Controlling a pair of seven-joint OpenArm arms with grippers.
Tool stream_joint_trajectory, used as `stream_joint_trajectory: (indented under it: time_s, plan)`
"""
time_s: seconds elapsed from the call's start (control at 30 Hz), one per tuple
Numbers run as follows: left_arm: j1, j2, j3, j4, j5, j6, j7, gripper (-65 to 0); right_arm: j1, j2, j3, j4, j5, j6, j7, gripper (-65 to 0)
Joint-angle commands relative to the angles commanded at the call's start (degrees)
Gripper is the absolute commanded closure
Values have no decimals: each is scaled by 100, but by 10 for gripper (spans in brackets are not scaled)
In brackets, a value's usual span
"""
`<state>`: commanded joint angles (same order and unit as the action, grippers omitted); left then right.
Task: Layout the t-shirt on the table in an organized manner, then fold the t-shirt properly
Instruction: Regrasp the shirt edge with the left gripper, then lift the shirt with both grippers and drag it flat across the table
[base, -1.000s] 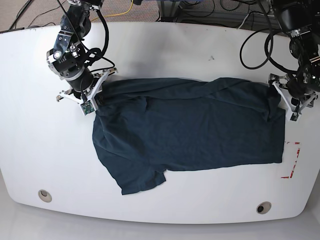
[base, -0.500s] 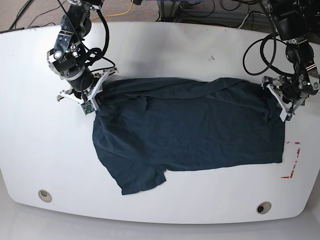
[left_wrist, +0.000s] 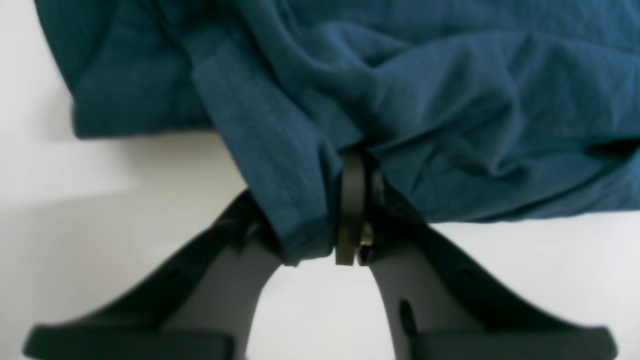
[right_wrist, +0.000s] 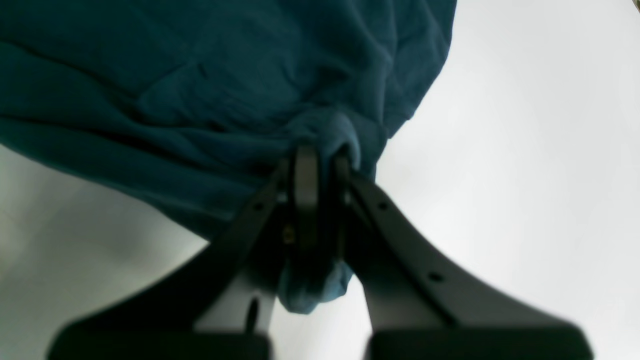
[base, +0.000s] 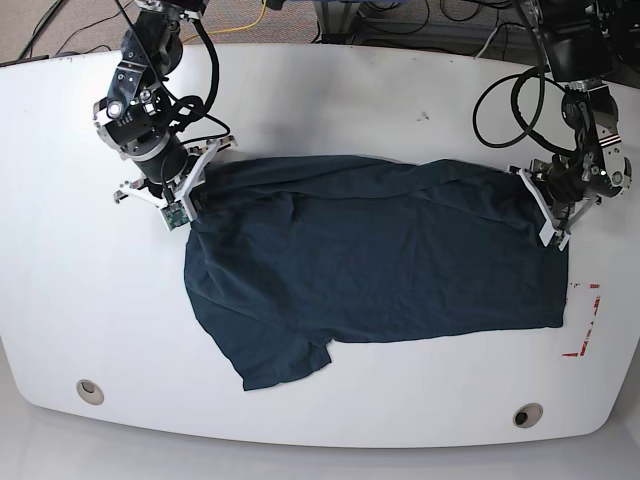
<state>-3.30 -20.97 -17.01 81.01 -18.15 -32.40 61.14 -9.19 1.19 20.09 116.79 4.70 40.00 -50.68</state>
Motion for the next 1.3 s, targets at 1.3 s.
stream_joint_trajectory:
  time_s: [1.3]
  plan:
    - [-1758,246,-44,3086,9,62,1037,0,2145,343,132,-352,-26,0,-123,0]
